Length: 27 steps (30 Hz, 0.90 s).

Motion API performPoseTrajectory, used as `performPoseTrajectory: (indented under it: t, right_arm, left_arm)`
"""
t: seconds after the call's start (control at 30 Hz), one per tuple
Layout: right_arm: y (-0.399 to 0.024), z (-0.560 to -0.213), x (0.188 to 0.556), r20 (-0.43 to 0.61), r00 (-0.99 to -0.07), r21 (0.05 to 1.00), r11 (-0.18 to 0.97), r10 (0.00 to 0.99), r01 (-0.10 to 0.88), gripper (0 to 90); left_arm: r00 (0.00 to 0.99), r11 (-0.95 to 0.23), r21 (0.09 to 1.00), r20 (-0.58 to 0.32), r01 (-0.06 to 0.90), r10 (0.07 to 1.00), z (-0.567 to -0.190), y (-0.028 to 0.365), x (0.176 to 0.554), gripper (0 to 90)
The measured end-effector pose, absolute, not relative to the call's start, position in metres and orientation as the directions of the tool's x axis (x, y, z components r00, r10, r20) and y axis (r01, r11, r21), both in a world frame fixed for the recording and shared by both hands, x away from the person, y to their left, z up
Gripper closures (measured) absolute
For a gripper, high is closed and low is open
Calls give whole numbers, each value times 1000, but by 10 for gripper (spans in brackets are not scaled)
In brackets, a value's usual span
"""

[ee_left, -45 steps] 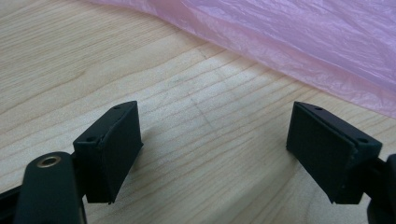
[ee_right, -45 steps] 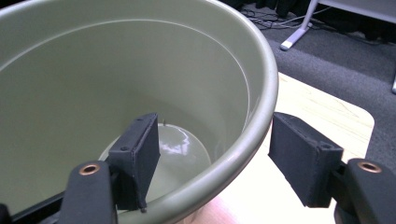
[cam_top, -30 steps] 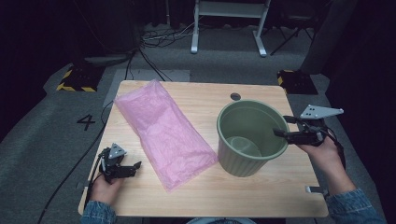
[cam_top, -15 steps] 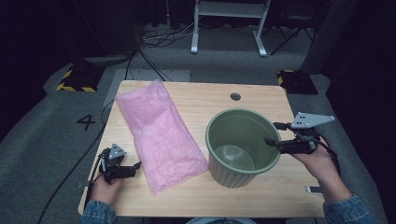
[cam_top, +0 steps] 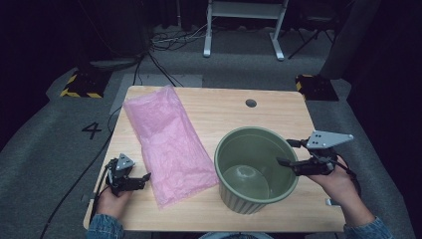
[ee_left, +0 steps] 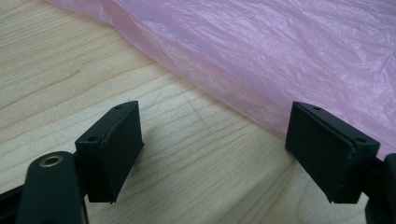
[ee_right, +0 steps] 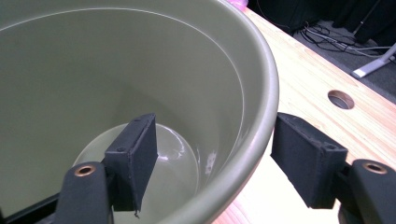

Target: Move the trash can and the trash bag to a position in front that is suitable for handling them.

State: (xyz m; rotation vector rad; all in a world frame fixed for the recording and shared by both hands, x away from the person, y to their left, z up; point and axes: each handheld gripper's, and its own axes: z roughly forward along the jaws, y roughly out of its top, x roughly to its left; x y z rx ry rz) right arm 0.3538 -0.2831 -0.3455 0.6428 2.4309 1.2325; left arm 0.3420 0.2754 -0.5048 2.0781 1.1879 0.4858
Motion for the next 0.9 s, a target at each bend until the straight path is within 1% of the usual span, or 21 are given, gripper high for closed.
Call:
performPoseTrajectory:
  t: [0.2, 0.43, 0.53, 0.63, 0.67, 0.73, 0.9]
  right_arm:
    - [-272, -347, 348, -76, -839, 817, 515, 539, 257, 328]
    - [-259, -348, 342, -83, -842, 820, 516, 533, 245, 326]
    - [-258, -346, 342, -92, -847, 817, 525, 524, 236, 341]
    - [-261, -341, 342, -103, -839, 819, 524, 534, 233, 354]
    - [-267, -332, 340, -104, -835, 841, 496, 540, 216, 359]
    - [-273, -324, 338, -110, -828, 855, 477, 549, 203, 359]
    - [-284, -319, 338, -122, -809, 855, 474, 576, 209, 357]
  left_arm:
    - [513, -348, 718, -14, 602, 858, -505, 275, 342, 186]
    - [513, -348, 718, -14, 602, 859, -505, 275, 342, 186]
    - [513, -348, 718, -14, 602, 859, -505, 275, 342, 186]
    - [513, -348, 718, -14, 602, 858, -505, 275, 342, 186]
    - [513, -350, 718, -12, 602, 858, -505, 275, 342, 186]
    - [512, -348, 719, -14, 602, 859, -505, 275, 342, 186]
    - [513, -348, 718, -14, 602, 858, -505, 275, 342, 186]
